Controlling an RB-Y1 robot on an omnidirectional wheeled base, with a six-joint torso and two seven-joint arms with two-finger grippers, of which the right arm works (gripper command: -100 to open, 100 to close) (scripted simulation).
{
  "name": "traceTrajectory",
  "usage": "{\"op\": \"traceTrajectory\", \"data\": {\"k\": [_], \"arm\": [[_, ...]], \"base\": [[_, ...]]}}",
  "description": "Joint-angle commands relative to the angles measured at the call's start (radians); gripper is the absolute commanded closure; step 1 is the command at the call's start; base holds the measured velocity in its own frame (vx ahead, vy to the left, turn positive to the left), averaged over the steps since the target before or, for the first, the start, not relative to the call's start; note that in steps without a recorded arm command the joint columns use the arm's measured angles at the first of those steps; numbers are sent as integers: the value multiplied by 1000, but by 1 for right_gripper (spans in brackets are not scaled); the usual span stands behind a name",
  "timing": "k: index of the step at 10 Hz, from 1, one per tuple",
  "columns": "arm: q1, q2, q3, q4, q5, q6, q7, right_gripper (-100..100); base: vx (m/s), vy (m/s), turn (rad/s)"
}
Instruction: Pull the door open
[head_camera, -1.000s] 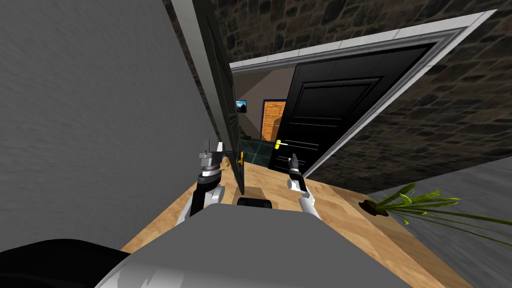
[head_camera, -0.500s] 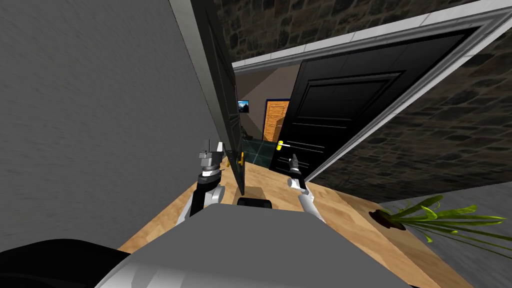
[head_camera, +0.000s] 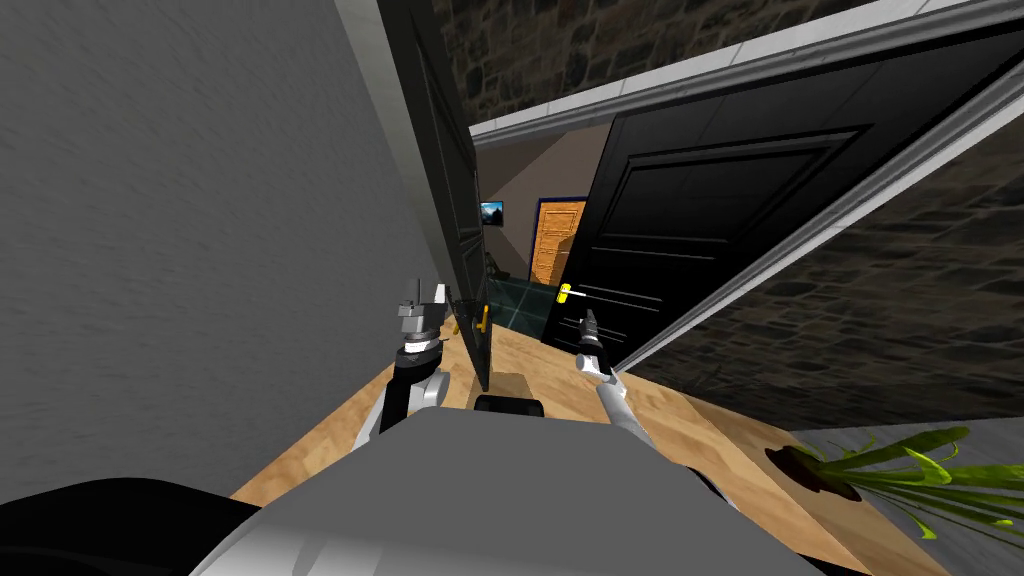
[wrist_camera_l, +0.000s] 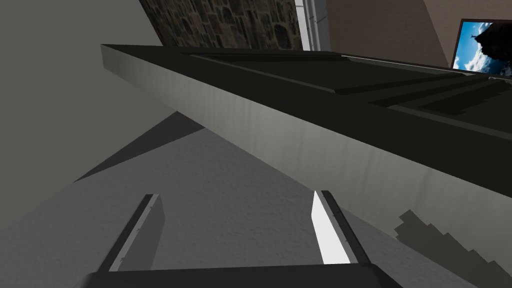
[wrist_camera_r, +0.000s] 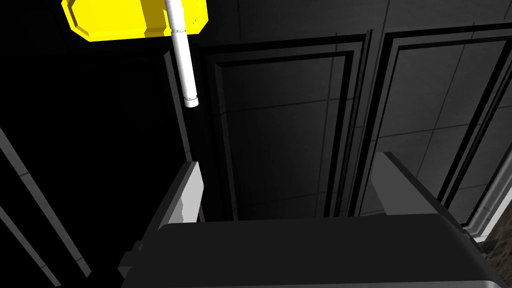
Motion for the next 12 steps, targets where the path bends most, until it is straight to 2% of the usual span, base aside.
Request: {"op": "traceTrajectory", "data": {"k": [1, 2, 3, 5, 6, 8, 9, 10, 11, 12], "arm": [[-34, -13, -11, 50, -26, 1, 10, -100], [-58, -22, -17, 91, -42, -2, 15, -100], [-58, -22, -17, 114, -42, -2, 15, -100], [-104, -40, -29, 184, -73, -6, 25, -100], [-104, -40, -29, 203, -73, -6, 25, -100], [-148, -56, -40, 278, -103, -11, 35, -100], [-148, -56, -40, 287, -103, -11, 35, -100], [-167, -63, -45, 313, -116, -13, 39, -100], [-167, -63, -45, 324, -116, -13, 39, -100], [-186, -70, -50, 360, -129, -14, 43, -100]], "base": [[65, -52, 208], [71, -81, 187], [47, -59, 64], [45, -49, 157], [43, -45, 51], [46, -42, 121], [43, -50, 70], [35, -43, 81], [28, -33, 41], [29, -37, 81]]}}
